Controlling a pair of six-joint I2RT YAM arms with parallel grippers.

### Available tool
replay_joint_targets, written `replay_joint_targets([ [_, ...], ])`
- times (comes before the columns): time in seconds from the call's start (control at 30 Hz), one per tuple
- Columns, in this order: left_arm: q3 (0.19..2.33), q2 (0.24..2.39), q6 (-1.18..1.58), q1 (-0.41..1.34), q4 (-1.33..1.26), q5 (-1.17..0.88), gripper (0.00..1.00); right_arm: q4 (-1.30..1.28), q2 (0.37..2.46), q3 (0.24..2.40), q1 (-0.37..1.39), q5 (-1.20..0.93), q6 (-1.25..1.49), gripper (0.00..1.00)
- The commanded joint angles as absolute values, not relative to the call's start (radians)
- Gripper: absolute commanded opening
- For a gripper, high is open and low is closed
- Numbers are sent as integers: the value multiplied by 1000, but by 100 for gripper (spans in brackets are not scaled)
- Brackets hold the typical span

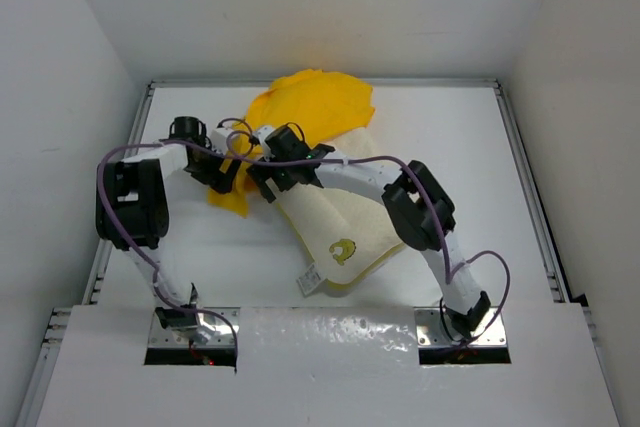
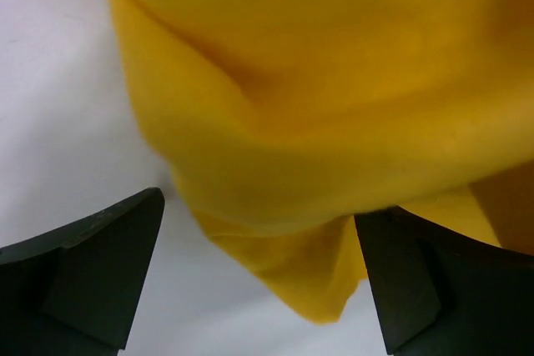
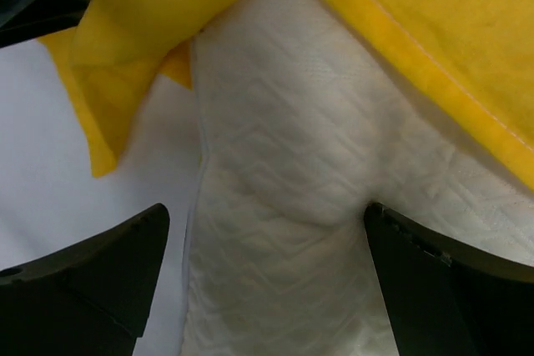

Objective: Put the pillow into the pillowcase

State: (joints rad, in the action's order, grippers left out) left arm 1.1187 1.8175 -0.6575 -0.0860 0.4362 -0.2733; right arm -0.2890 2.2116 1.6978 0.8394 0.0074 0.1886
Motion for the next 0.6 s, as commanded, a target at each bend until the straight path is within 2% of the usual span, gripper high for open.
replay_joint_targets([
  [0.0, 1126, 1844, -681, -91, 339, -353, 94, -293, 2235, 1723, 833, 50, 302, 99],
  [0.07, 1121, 1858, -695, -86, 362, -416, 84, -259, 2270, 1710, 833, 104, 346, 98],
  [0.1, 1143, 1865, -696, -89, 379, -429, 64, -253, 2282, 1703, 833, 126, 406, 94],
  [0.13, 1147, 1873, -699, -92, 385, -480, 53, -256, 2296, 1706, 833, 147, 440, 86],
  [0.17, 1157, 1873, -706, -94, 405, -500, 45, -252, 2315, 1707, 833, 152, 469, 57],
  [0.2, 1160, 1873, -704, -98, 410, -524, 24, -238, 2316, 1698, 831, 152, 516, 33],
  [0.23, 1172, 1873, -695, -101, 423, -587, 9, -198, 2313, 1689, 831, 150, 538, 11],
  [0.27, 1183, 1873, -683, -104, 436, -618, 0, -178, 2303, 1681, 831, 150, 555, 0],
  [0.4, 1285, 1887, -628, -106, 538, -832, 0, -68, 2217, 1700, 810, 109, 618, 0],
  [0.57, 1484, 1885, -650, -138, 750, -960, 0, 305, 2031, 1623, 715, 149, 868, 0],
])
